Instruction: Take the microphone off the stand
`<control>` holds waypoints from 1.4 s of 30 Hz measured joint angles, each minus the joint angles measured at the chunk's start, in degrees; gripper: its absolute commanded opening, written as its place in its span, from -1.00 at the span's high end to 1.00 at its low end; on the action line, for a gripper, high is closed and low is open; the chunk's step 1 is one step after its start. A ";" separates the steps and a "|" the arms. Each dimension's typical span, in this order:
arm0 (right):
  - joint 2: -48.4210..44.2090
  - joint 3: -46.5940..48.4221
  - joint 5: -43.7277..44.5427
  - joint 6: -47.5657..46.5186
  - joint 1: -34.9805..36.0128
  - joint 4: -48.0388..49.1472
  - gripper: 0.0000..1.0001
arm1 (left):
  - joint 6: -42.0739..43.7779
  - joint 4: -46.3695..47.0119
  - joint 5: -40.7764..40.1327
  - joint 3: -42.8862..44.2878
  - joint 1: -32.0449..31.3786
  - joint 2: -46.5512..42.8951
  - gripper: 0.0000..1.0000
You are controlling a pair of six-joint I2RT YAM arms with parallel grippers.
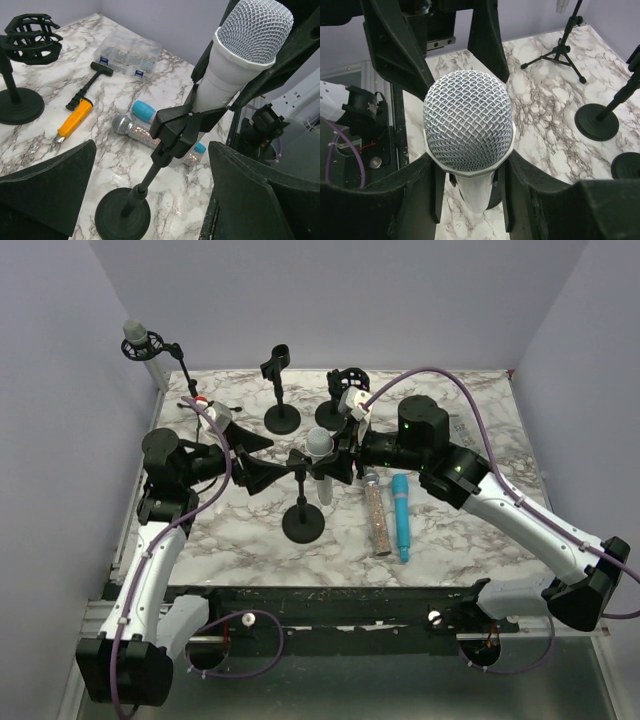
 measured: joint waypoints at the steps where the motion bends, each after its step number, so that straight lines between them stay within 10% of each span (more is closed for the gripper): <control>1: 0.00 0.00 -0.39 0.00 -0.13 -0.04 0.99 | 0.66 0.92 1.14 0.00 -0.02 0.83 -0.97; 18: 0.33 0.31 -3.56 -0.24 -1.01 -0.46 0.99 | 13.42 5.07 6.03 2.08 -9.55 8.63 -0.60; 29: 1.09 1.09 -3.85 -0.24 -1.03 -0.85 0.99 | 14.56 6.01 7.32 2.10 -10.93 10.16 1.00; 42: -5.95 -1.09 12.57 6.56 -1.11 -1.27 0.99 | 21.75 -3.32 2.03 1.90 -11.37 4.66 1.00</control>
